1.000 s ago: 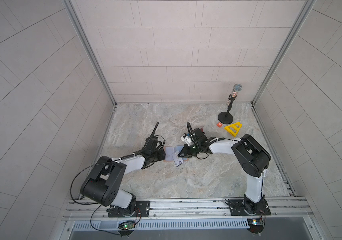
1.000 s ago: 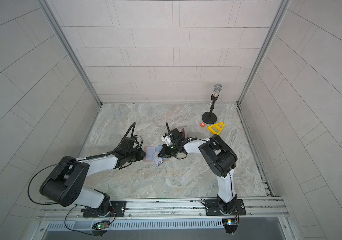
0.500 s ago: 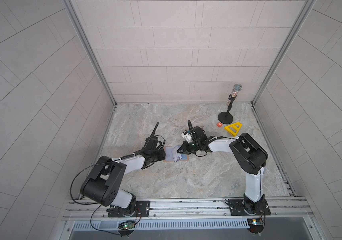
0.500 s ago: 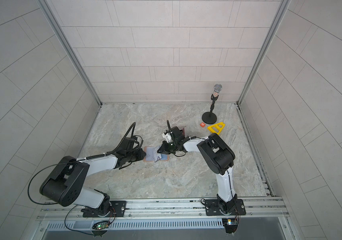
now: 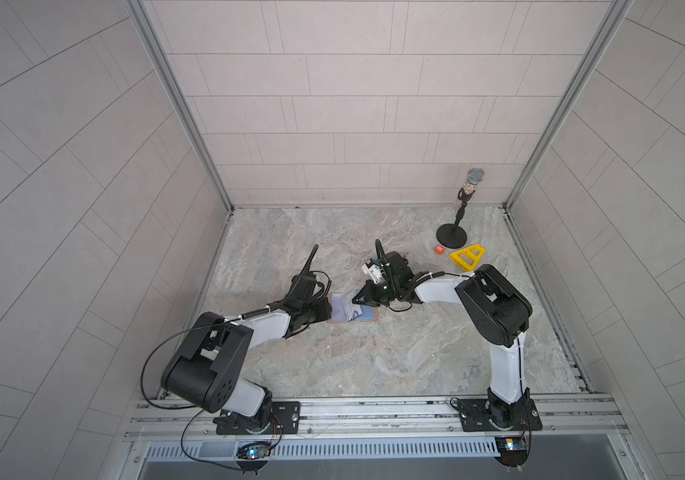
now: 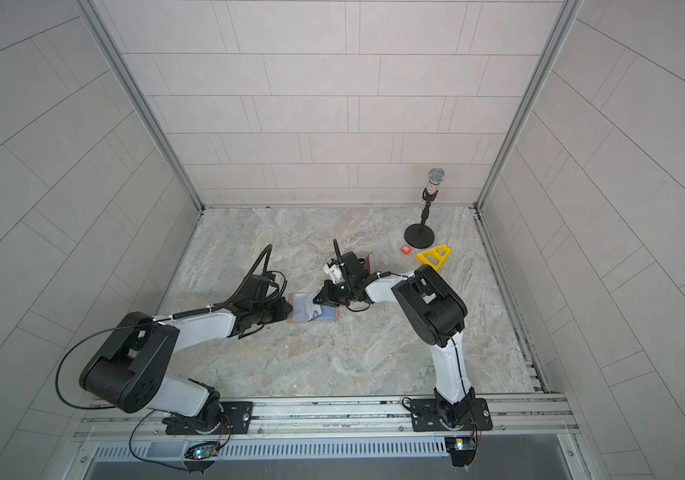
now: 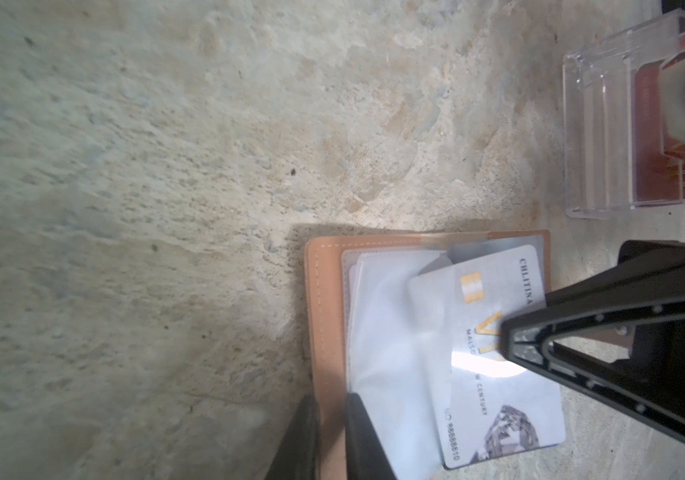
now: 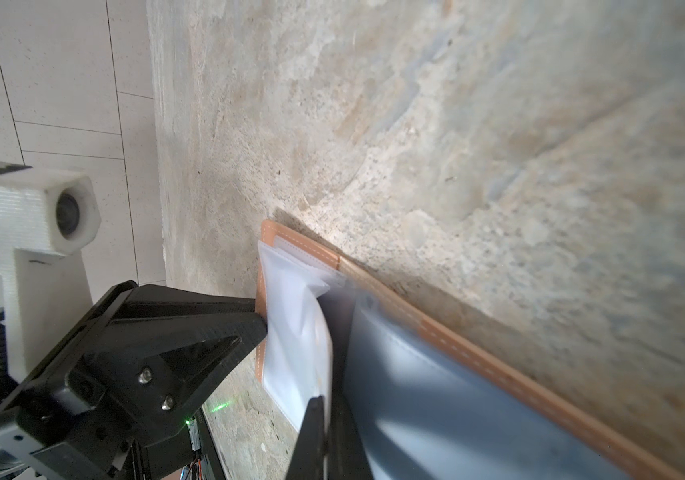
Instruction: Put the credit cards into the card holder
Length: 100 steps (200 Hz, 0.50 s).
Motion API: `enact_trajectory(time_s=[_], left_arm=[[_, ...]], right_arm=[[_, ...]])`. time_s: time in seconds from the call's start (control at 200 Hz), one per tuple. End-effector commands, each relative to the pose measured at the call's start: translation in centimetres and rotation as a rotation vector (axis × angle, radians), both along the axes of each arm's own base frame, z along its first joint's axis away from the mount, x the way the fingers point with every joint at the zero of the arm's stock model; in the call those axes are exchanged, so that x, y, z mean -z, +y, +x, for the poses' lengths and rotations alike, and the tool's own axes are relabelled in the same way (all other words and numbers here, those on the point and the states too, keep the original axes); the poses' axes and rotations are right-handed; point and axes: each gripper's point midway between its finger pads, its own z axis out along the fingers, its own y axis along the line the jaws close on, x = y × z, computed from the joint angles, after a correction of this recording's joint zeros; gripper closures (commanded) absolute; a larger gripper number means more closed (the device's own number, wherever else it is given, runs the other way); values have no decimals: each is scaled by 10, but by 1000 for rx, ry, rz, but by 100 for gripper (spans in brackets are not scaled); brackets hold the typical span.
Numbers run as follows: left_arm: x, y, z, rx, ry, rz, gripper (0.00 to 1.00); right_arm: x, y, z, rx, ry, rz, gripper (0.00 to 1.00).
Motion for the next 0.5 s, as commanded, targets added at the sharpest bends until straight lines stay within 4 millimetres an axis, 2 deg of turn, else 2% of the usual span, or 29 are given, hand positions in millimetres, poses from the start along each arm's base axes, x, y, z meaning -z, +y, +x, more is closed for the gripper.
enact_trajectory(time_s=[0.0,0.2,0.495], left_arm=[[35,10,-46,36,199,65,81],[36,12,-45,28,199,74,81],[36,12,-45,27,200,74,81]], right_arm=[[48,-19,-9,50,48,-135,100],[55,-26,-12,82,30,-139,100],[60,-21,-16,96,9,-130,100]])
